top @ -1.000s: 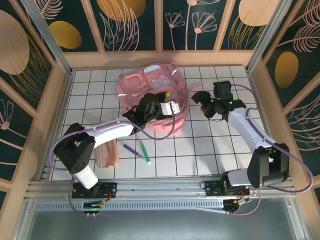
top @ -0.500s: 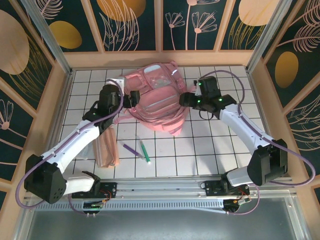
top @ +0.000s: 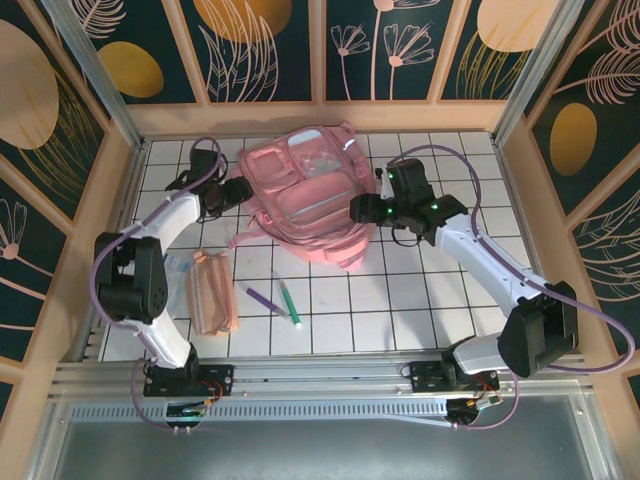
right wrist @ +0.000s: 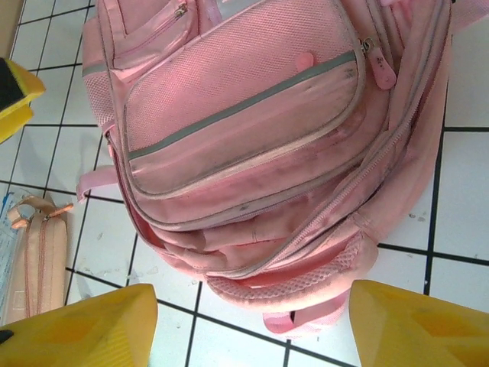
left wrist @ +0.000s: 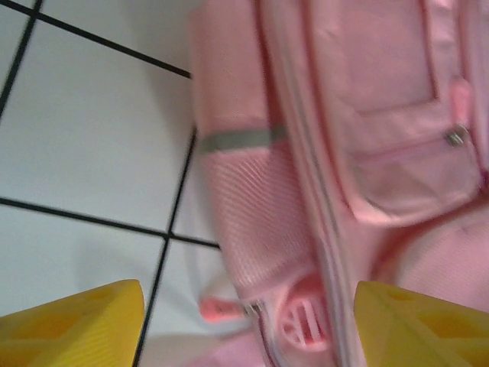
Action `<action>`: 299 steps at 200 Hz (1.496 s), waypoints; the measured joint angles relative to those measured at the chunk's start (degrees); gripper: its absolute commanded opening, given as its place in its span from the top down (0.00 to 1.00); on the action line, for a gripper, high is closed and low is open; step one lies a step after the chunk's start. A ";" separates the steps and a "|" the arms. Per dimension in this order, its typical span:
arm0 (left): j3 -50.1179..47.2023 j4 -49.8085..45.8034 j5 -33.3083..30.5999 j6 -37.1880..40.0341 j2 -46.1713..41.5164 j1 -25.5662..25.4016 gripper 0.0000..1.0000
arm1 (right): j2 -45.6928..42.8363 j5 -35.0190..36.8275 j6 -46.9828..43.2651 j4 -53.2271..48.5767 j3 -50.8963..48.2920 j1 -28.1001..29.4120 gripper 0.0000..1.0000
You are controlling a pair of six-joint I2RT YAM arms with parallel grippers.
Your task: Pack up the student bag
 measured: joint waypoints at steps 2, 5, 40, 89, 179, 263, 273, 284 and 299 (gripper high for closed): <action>0.48 0.00 0.11 -0.28 0.79 0.26 0.38 | -0.11 0.00 0.00 0.00 -0.04 0.00 0.34; 1.14 -0.09 0.39 0.00 1.66 0.52 0.40 | -0.20 0.00 0.00 -0.02 -0.09 0.00 0.35; 5.49 1.42 4.72 -1.53 11.87 0.87 0.45 | -0.55 -1.03 -0.20 -0.20 -0.24 0.02 0.38; 5.64 5.42 9.68 -5.07 16.00 0.68 1.00 | 0.46 -2.34 -1.53 0.00 -2.32 2.86 0.41; -1.57 9.79 12.57 -22.56 7.89 -5.70 1.00 | 8.46 2.80 -4.70 2.19 -2.32 17.38 0.42; -4.17 14.62 13.51 -33.31 4.35 -15.02 1.00 | 16.39 15.30 1.40 3.96 -5.05 14.58 0.61; -4.17 15.32 13.51 -34.60 4.35 -16.33 1.00 | 16.39 15.15 1.57 4.31 -5.25 11.58 0.61; -4.24 16.72 13.55 -37.20 4.35 -18.01 1.00 | 16.39 14.84 1.27 4.66 -5.25 8.22 0.61; -4.46 18.86 13.11 -42.05 4.35 -20.24 1.00 | 16.26 13.57 -0.63 5.01 -5.25 4.52 0.59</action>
